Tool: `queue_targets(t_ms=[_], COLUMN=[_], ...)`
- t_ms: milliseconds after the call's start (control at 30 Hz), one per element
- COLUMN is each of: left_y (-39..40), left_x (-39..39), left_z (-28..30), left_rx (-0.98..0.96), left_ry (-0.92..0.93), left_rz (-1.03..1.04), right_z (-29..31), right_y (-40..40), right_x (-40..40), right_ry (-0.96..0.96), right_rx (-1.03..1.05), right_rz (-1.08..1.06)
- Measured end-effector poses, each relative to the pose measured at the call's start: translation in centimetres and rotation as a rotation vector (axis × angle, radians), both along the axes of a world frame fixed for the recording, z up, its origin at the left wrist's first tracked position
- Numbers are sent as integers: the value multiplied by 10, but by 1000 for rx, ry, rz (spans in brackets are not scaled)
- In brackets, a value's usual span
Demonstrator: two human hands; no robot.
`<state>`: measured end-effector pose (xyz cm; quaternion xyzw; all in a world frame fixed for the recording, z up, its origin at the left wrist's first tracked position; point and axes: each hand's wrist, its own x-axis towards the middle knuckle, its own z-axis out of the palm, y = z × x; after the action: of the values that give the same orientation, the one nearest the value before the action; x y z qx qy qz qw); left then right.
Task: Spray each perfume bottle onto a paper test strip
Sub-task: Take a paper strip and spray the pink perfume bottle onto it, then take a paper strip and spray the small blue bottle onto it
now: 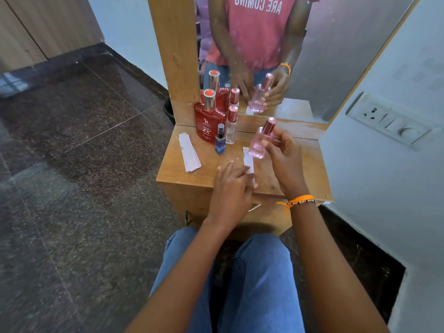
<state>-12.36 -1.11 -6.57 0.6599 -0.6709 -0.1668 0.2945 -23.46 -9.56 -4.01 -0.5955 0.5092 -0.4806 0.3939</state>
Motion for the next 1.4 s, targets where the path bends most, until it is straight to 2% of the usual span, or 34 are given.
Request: queue_targets(t_ms=[333, 667, 767, 867, 967, 1100, 1233, 1400], left_y=[-4, -3, 0, 8, 13, 12, 2, -11], left_x=[11, 11, 17, 32, 53, 82, 99, 106], left_z=[1, -2, 0, 3, 5, 2, -2, -12], left_rx=[31, 22, -68, -175, -207, -170, -107, -69], left_ry=[-28, 68, 148, 200, 224, 199, 129, 29], left_rz=[9, 21, 69, 219, 379, 544, 570, 581], right_z=[-11, -13, -13, -17, -24, -26, -17, -17], right_y=[-19, -12, 3, 28, 47, 48, 31, 7], right_x=[15, 14, 11, 19, 40, 80, 117, 143], right_ry=[107, 87, 47, 88, 226, 355, 510, 757], right_rx=[-38, -4, -85, -242, -323, -332, -307, -178], right_rz=[60, 26, -138, -263, -61, 222, 308, 387])
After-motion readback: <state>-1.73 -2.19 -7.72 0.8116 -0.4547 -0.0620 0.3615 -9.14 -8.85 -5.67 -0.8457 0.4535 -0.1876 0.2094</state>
